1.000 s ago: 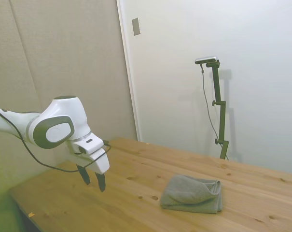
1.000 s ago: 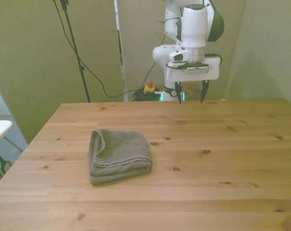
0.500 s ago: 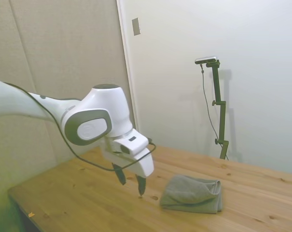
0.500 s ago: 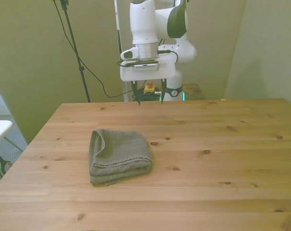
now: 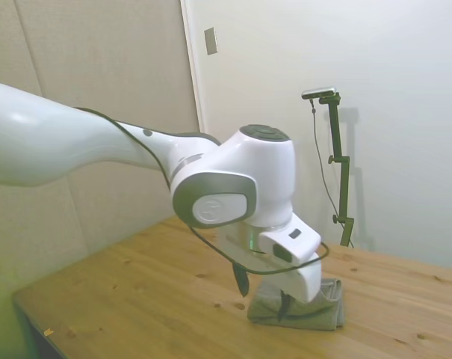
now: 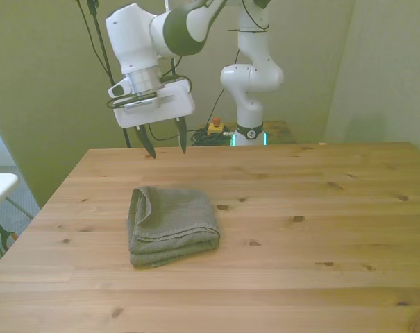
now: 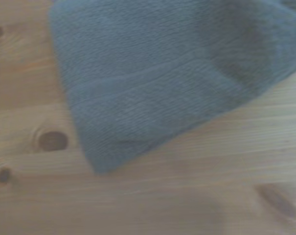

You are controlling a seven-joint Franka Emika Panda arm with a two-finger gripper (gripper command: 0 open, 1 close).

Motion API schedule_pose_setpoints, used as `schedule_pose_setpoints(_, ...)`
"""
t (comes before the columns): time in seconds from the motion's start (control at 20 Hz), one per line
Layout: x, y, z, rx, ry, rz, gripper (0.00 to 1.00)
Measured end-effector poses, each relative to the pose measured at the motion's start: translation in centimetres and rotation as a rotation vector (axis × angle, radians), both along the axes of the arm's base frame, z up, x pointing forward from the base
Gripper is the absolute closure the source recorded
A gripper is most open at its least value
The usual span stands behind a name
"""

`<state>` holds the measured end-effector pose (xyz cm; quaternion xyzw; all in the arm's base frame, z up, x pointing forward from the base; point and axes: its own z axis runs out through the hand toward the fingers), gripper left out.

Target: Unfold the towel

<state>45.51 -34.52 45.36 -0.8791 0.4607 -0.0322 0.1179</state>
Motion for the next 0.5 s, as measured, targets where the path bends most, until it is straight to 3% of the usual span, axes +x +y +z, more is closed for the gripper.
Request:
schedule_pose_setpoints(0.35, 2.8, 2.2, -0.2, -0.008, -0.001, 0.051, 0.00)
schedule_pose_setpoints(0.5, 2.9, 0.7, 0.0, -0.019, -0.002, 0.027, 0.00)
